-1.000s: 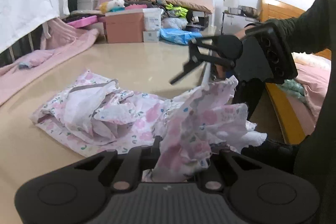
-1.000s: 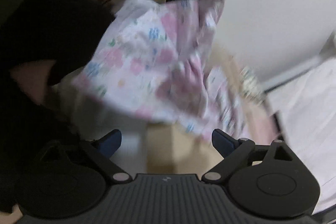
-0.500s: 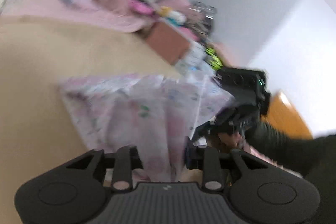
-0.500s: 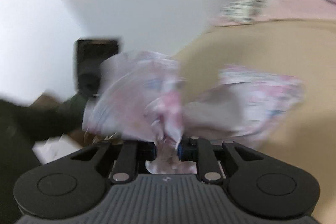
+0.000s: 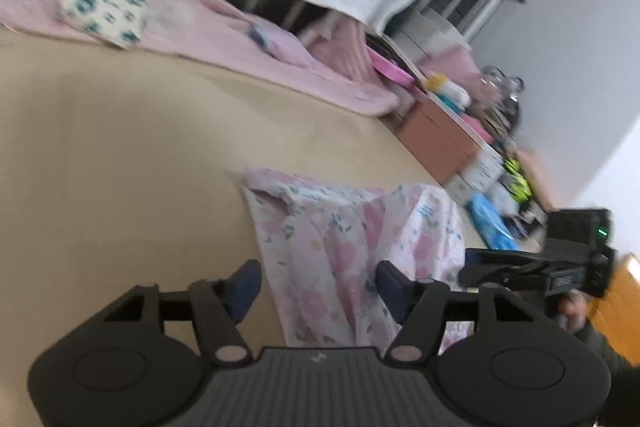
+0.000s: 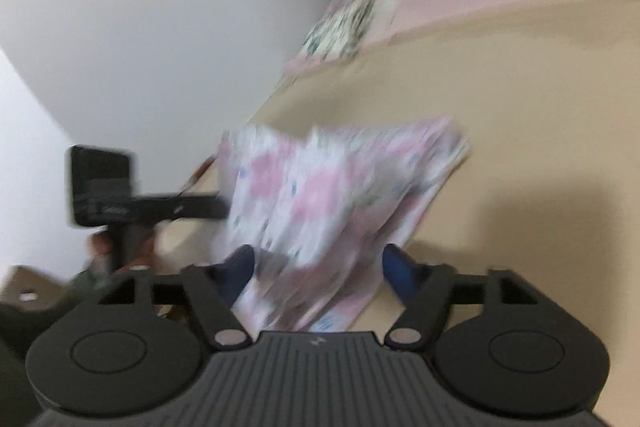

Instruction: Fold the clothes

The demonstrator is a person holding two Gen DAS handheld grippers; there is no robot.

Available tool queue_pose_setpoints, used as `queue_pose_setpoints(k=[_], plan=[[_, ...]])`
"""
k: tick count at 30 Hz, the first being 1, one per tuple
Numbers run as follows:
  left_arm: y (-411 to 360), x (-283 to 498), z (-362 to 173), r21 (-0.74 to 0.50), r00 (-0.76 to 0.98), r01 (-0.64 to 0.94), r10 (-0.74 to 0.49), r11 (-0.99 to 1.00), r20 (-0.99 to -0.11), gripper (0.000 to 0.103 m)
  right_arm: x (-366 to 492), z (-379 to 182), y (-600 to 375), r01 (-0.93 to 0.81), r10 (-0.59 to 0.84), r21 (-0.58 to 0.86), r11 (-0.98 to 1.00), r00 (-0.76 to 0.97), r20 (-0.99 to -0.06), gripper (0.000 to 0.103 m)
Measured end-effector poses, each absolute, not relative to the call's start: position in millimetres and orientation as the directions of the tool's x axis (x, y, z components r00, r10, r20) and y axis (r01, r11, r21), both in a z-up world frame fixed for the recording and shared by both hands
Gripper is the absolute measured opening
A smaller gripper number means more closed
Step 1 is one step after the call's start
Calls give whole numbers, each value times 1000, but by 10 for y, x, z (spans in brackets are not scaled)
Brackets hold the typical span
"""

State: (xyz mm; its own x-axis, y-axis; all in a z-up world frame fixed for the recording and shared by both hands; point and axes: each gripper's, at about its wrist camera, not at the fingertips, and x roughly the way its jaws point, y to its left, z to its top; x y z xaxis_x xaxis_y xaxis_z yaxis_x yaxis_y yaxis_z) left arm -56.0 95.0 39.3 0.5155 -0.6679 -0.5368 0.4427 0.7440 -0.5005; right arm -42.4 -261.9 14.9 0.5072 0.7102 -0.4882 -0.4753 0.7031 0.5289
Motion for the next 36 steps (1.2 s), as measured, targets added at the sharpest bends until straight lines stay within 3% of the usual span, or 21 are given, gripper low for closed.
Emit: queue_pose_setpoints(k=[2, 4, 6, 10, 12, 16, 17, 18, 19, 20, 21, 24, 28, 29, 32, 34, 35, 36], plan=[[879, -686, 460, -450, 566, 444, -632, 775, -530, 63, -486, 191, -2566, -469, 661, 469, 748, 589, -465, 72], [821, -822, 522, -401, 631, 422, -581, 813, -514, 71, -604, 255, -2502, -432, 579, 391, 813, 673, -460, 71], [753, -954, 573, -357, 695, 369, -510, 858, -507, 73, -750, 326, -2424, -363, 472, 309, 879, 760, -447, 60], [574, -1093, 602, -357, 680, 439, -565, 824, -467, 81, -1118, 435, -2340, -244, 323, 258, 935, 886, -332, 58], [433, -1058, 536, -329, 672, 452, -559, 829, -486, 82, -1300, 453, -2333, -248, 326, 278, 928, 902, -283, 58], [331, -906, 385, -371, 648, 463, -592, 805, -479, 77, -1253, 228, -2091, -259, 350, 279, 925, 868, -354, 58], [354, -869, 349, -406, 628, 457, -610, 791, -482, 62, -1188, 149, -2051, -239, 331, 268, 933, 862, -385, 51], [378, -833, 313, -442, 609, 449, -628, 777, -485, 33, -1117, 69, -2044, -224, 328, 282, 933, 851, -410, 42], [410, -788, 280, -484, 585, 425, -640, 765, -498, 21, -1036, -3, -2082, -217, 353, 336, 917, 832, -427, 34], [442, -743, 248, -525, 560, 398, -652, 753, -510, 14, -968, -43, -2135, -217, 397, 407, 887, 808, -435, 12], [490, -703, 227, -551, 545, 403, -675, 731, -497, 14, -930, -38, -2187, -227, 439, 460, 858, 789, -429, 9], [562, -563, 79, -608, 514, 351, -689, 712, -511, 17, -859, 21, -2235, -246, 485, 505, 827, 766, -423, 9], [580, -474, -62, -641, 499, 308, -693, 703, -520, 15, -751, -22, -2134, -231, 446, 427, 874, 729, -519, 12], [577, -478, -52, -632, 501, 313, -688, 709, -525, 15, -783, 14, -2112, -240, 429, 393, 888, 742, -516, 18], [598, -452, -75, -657, 495, 286, -694, 698, -522, 15, -956, 200, -2092, -244, 354, 283, 928, 815, -459, 62], [658, -439, -118, -688, 489, 264, -708, 676, -509, 15, -1098, 317, -2092, -270, 341, 229, 935, 863, -372, 51], [670, -430, -128, -698, 488, 253, -711, 670, -506, 15, -1138, 355, -2078, -286, 344, 208, 935, 871, -351, 27], [682, -422, -137, -708, 486, 241, -714, 664, -504, 15, -1122, 348, -2042, -301, 356, 201, 932, 858, -369, 14]])
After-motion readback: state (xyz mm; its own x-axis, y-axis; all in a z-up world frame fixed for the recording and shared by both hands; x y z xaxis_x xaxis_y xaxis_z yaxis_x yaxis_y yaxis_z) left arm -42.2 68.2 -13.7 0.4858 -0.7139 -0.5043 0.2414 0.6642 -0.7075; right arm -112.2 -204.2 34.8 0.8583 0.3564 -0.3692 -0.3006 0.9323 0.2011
